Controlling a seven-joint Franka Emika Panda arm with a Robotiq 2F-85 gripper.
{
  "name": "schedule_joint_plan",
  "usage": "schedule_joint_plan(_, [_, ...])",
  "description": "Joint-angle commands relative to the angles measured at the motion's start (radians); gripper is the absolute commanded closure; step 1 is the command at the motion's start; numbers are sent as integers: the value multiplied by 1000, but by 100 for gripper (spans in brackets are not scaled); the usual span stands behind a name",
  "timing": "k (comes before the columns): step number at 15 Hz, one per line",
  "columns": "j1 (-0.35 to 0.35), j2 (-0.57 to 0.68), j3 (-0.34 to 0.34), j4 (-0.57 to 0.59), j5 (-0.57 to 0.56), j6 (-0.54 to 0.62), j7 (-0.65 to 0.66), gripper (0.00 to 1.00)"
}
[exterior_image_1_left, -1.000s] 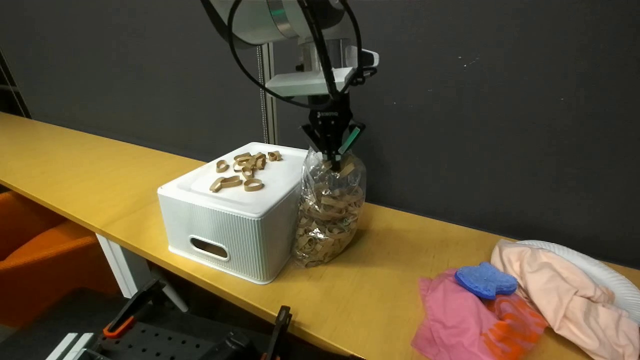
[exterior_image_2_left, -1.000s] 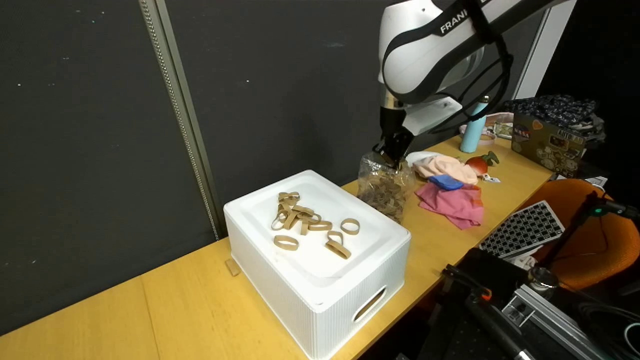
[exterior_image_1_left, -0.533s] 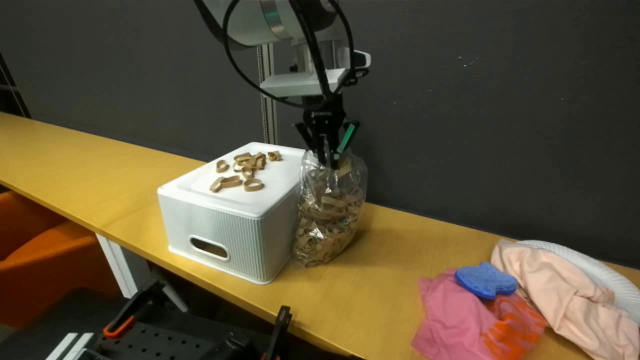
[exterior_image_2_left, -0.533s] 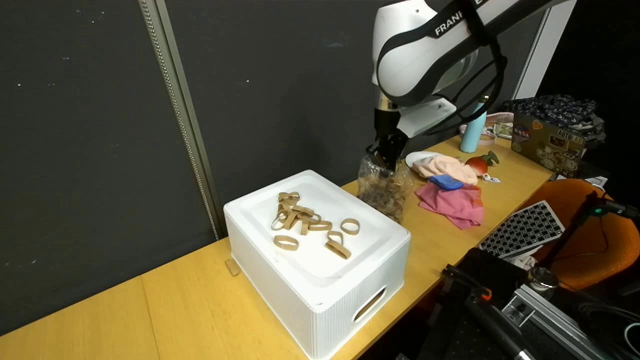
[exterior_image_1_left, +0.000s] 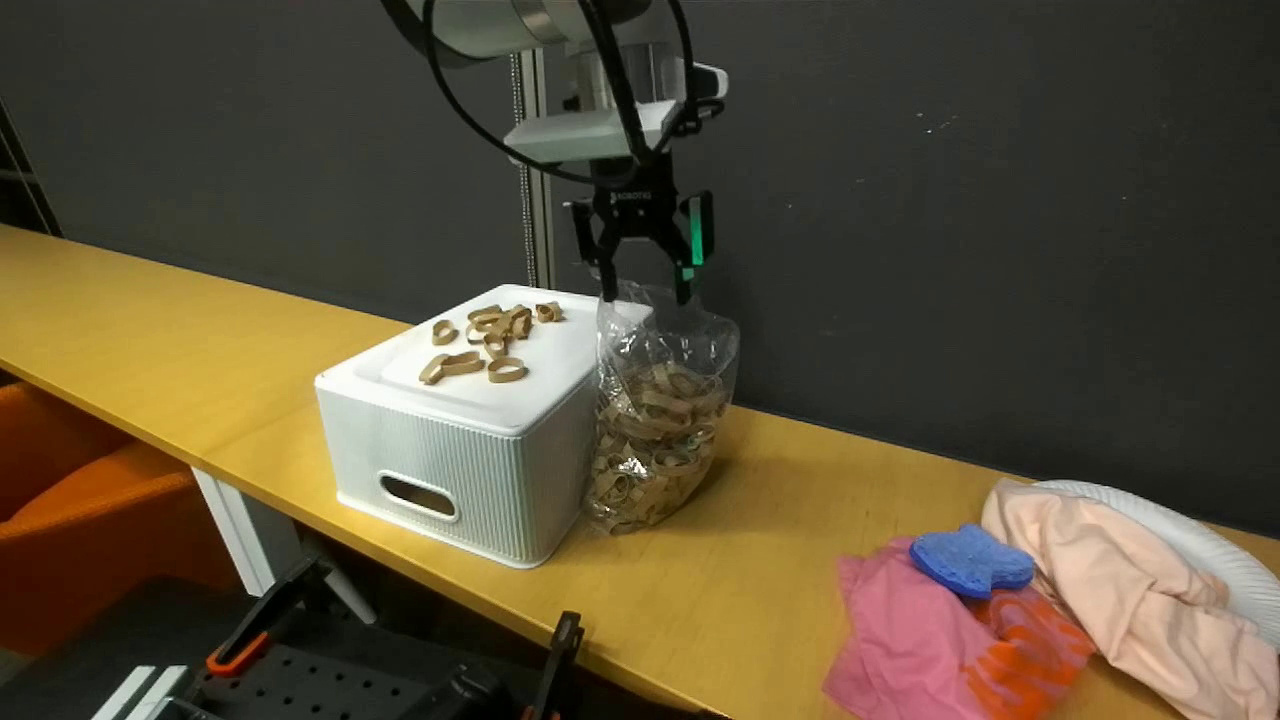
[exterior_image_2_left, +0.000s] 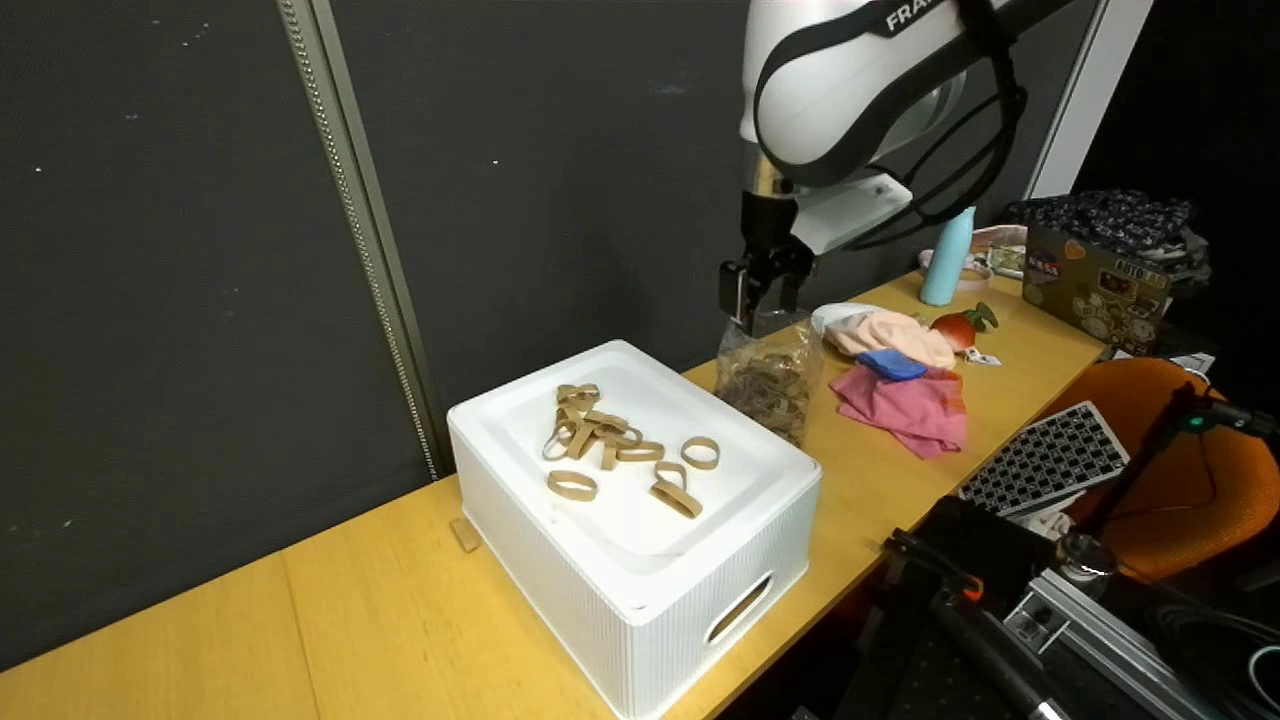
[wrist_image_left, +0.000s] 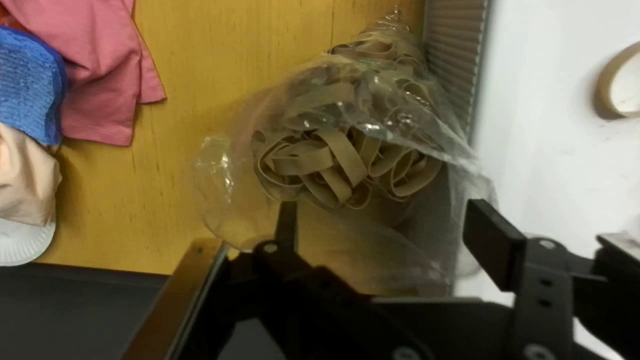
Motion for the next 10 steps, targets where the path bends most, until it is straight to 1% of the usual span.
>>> schedule_joint_plan(1, [41, -111, 41, -33, -3, -28, 16, 0])
schedule_joint_plan(3, [72, -127, 76, -13, -6, -40, 25, 0])
schedule_joint_plan(6, [109, -87, 123, 37, 12, -44, 28, 0])
schedule_joint_plan(8, [119, -45, 135, 54, 13, -23, 19, 0])
schedule_joint_plan(10, [115, 20, 131, 86, 21, -17, 2, 0])
